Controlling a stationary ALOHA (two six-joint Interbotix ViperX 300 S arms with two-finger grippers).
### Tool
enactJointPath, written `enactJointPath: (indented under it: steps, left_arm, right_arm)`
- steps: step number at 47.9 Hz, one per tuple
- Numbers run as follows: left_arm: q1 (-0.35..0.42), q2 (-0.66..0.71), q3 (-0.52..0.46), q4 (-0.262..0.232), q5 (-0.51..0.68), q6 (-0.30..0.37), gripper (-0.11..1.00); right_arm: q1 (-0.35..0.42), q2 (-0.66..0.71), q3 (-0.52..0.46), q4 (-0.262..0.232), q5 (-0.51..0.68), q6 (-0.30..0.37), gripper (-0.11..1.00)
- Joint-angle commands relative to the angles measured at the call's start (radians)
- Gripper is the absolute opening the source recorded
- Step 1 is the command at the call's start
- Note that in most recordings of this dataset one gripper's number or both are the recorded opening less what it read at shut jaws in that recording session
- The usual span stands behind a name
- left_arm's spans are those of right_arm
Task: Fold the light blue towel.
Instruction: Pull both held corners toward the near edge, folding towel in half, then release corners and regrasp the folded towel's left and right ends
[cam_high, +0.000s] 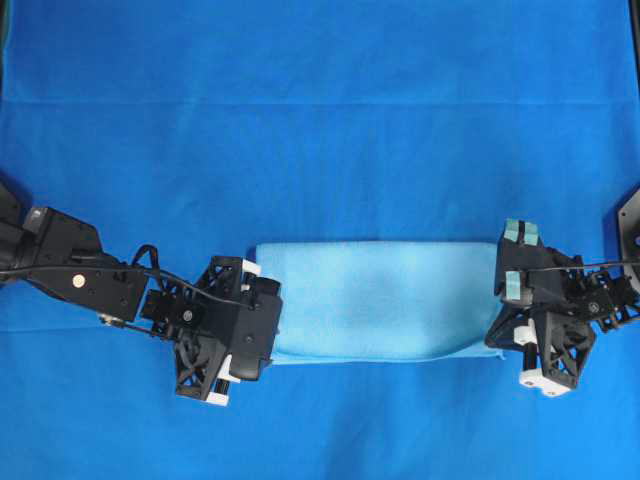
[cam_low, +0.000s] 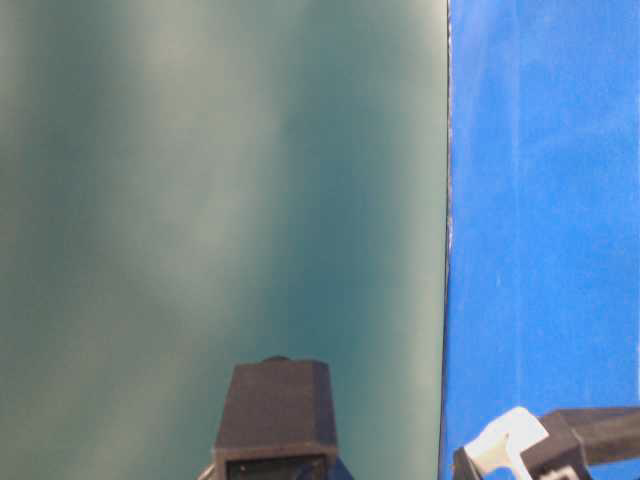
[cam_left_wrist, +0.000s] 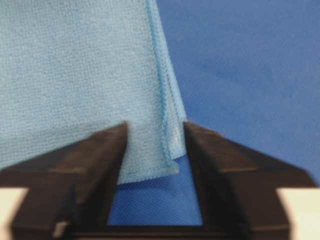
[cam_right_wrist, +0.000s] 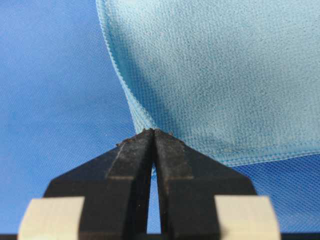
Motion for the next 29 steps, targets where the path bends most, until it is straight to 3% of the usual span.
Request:
enactJointPath:
  steps: [1, 5, 9, 16, 29]
  left_arm:
    - [0.0, -0.025, -0.025, 0.0, 0.0, 0.002, 0.53]
    - [0.002, -0.051, -0.026, 0.0, 0.015, 0.006, 0.63]
    - [0.002, -0.086, -0.025, 0.0, 0.037, 0.018, 0.64]
    - [0.032, -0.133, -0.014, 0.0, 0.049, 0.031, 0.64]
    - [0.19, -0.15, 0.014, 0.0, 0.048, 0.061, 0.64]
  right_arm:
    - [0.005, -0.008, -0.015, 0.003, 0.009, 0.002, 0.16]
    - [0.005, -0.021, -0.018, -0.002, 0.021, -0.002, 0.43]
    - [0.005, -0.06, -0.017, -0.02, 0.043, -0.006, 0.64]
    - [-0.031, -0.155, -0.011, -0.087, 0.075, -0.006, 0.6]
    - [-0.259, -0.19, 0.017, -0.221, 0.163, -0.006, 0.61]
